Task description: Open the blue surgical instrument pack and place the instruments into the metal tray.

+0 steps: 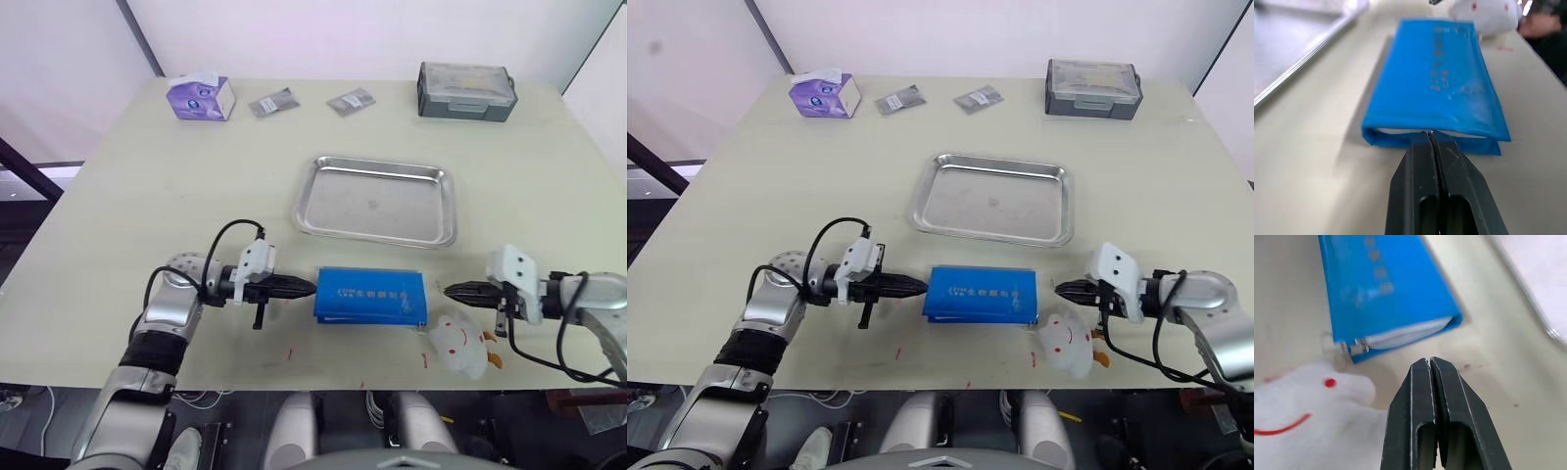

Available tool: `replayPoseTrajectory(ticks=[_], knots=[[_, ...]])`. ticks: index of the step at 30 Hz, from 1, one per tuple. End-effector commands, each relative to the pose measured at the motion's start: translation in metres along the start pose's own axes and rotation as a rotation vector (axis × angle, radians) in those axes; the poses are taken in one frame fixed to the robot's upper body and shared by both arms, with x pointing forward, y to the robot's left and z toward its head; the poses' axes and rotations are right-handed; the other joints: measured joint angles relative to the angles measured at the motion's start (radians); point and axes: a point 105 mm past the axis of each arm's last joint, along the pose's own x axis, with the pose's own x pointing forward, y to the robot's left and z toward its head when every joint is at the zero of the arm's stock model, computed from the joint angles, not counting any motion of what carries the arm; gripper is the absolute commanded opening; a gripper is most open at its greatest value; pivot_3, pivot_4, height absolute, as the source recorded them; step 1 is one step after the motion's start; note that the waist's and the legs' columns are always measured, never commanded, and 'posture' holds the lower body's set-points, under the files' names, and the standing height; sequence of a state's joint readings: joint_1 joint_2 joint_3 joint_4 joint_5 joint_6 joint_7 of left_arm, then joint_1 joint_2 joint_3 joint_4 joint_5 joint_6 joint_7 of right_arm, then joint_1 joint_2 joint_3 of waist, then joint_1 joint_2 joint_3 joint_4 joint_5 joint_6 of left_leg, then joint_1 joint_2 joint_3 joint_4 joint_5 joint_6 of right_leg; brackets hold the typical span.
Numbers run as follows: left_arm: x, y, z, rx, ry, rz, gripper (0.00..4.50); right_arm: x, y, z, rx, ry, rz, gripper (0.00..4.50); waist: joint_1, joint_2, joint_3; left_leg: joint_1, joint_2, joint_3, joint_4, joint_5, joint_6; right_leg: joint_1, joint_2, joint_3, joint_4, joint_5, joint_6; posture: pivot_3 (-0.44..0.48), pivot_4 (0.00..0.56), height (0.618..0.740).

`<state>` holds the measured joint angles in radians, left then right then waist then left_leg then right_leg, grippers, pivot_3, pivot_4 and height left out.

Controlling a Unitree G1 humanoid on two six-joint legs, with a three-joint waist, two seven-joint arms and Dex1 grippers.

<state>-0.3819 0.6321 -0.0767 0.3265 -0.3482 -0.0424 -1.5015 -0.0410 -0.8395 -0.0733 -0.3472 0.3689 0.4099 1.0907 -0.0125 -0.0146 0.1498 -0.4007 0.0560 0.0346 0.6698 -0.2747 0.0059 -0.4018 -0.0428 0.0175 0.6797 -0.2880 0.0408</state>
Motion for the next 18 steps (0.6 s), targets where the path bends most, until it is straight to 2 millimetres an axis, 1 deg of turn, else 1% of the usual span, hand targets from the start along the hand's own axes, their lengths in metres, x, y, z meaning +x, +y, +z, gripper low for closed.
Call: replayPoseTrajectory(ticks=[1,2,3,4,5,6,7,8,10,11,12,13,14,15,16,18], knots=[[-0.015,-0.003,0.020,0.037,-0.053,0.016,0.00,-0.013,0.007,0.020,-0.013,-0.109,-0.041,0.06,0.001,0.000,0.000,0.000,0.000,0.000,0.000,0.000,0.000,0.000,0.000,0.000,0.000,0.000,0.000,0.000,0.150,0.738],[-0.018,-0.005,0.022,0.036,-0.058,0.011,0.25,-0.016,0.009,0.021,0.002,-0.125,-0.051,0.01,0.001,0.000,0.000,0.000,0.000,0.000,0.000,0.000,0.000,0.000,0.000,0.000,0.000,0.000,0.000,0.000,0.150,0.738],[-0.019,-0.007,0.025,0.042,-0.062,0.003,0.53,-0.018,0.011,0.023,0.016,-0.144,-0.065,0.28,0.002,0.000,0.000,0.000,0.000,-0.001,0.000,0.000,0.000,0.001,0.000,-0.001,0.000,0.000,0.000,0.000,0.150,0.738],[-0.021,-0.009,0.031,0.051,-0.073,-0.007,0.68,-0.021,0.013,0.024,0.031,-0.166,-0.083,0.54,0.002,0.000,0.000,0.000,0.000,-0.001,0.000,0.000,0.000,0.001,0.000,0.000,-0.001,0.000,0.000,0.000,0.150,0.738],[-0.023,-0.012,0.037,0.055,-0.079,-0.033,1.12,-0.025,0.015,0.025,0.051,-0.187,-0.101,0.82,0.002,0.000,0.000,0.000,0.000,-0.001,0.000,0.000,0.000,0.001,0.000,-0.001,0.000,0.000,0.000,0.000,0.150,0.738],[-0.024,-0.015,0.042,0.065,-0.078,-0.056,1.42,-0.028,0.017,0.025,0.063,-0.203,-0.117,1.11,0.003,0.000,0.000,0.000,0.000,-0.001,0.000,0.000,0.000,0.001,0.000,-0.001,0.000,0.000,0.000,0.000,0.150,0.738],[-0.025,-0.018,0.045,0.075,-0.074,-0.077,1.95,-0.031,0.019,0.025,0.073,-0.211,-0.126,1.71,0.002,0.000,0.000,0.000,0.000,-0.002,0.000,0.000,0.000,0.001,0.000,-0.001,0.000,0.000,0.000,0.000,0.150,0.738],[-0.025,-0.020,0.048,0.082,-0.073,-0.090,2.19,-0.032,0.022,0.023,0.079,-0.213,-0.127,2.00,0.003,0.000,0.000,0.000,0.000,-0.002,0.000,0.000,0.000,0.001,0.000,-0.001,0.000,0.000,0.000,0.000,0.150,0.738],[-0.024,-0.022,0.054,0.097,-0.086,-0.100,2.88,-0.033,0.028,0.019,0.082,-0.206,-0.126,2.68,0.003,0.000,0.000,0.000,0.000,-0.002,0.000,0.000,0.000,0.001,0.000,-0.001,-0.001,0.000,0.000,0.000,0.150,0.738],[-0.023,-0.023,0.055,0.105,-0.085,-0.111,3.26,-0.032,0.031,0.018,0.086,-0.207,-0.119,3.10,0.002,0.000,0.000,0.000,0.000,-0.002,0.000,0.000,0.000,0.002,0.000,-0.001,-0.001,0.000,0.000,0.000,0.150,0.738],[-0.022,-0.025,0.055,0.112,-0.081,-0.125,3.72,-0.030,0.033,0.019,0.088,-0.211,-0.113,3.62,0.001,0.000,0.000,0.001,0.000,-0.002,0.000,0.000,0.000,0.002,0.000,0.000,-0.001,0.000,0.000,0.000,0.150,0.738],[-0.021,-0.027,0.056,0.114,-0.079,-0.142,4.05,-0.029,0.034,0.019,0.085,-0.215,-0.107,3.92,-0.001,0.000,0.000,0.001,0.000,-0.002,0.000,0.000,0.000,0.002,0.000,0.000,-0.001,0.000,0.000,0.000,0.150,0.738],[-0.020,-0.029,0.057,0.116,-0.085,-0.155,4.49,-0.025,0.035,0.020,0.068,-0.213,-0.097,4.47,-0.003,0.000,0.000,0.002,0.000,-0.002,0.000,0.000,0.000,0.002,0.000,0.001,-0.001,0.000,0.000,0.000,0.150,0.738],[-0.019,-0.030,0.059,0.117,-0.090,-0.162,4.49,-0.023,0.036,0.020,0.056,-0.211,-0.091,4.47,-0.004,0.000,0.000,0.002,0.000,-0.002,0.000,0.000,0.000,0.002,0.001,0.001,-0.001,0.000,0.000,0.000,0.150,0.738],[-0.018,-0.031,0.060,0.123,-0.092,-0.175,4.49,-0.017,0.030,0.021,-0.016,-0.202,-0.112,4.47,-0.004,0.000,0.000,0.002,0.000,-0.002,0.000,0.000,0.000,0.002,0.002,0.001,-0.001,0.000,0.000,0.000,0.150,0.738],[-0.017,-0.033,0.062,0.129,-0.090,-0.189,4.49,-0.010,0.023,0.024,-0.106,-0.192,-0.136,4.47,-0.006,0.000,0.000,0.002,0.000,-0.002,0.000,0.000,0.000,0.002,0.002,0.001,-0.001,0.000,0.000,0.000,0.150,0.738]])
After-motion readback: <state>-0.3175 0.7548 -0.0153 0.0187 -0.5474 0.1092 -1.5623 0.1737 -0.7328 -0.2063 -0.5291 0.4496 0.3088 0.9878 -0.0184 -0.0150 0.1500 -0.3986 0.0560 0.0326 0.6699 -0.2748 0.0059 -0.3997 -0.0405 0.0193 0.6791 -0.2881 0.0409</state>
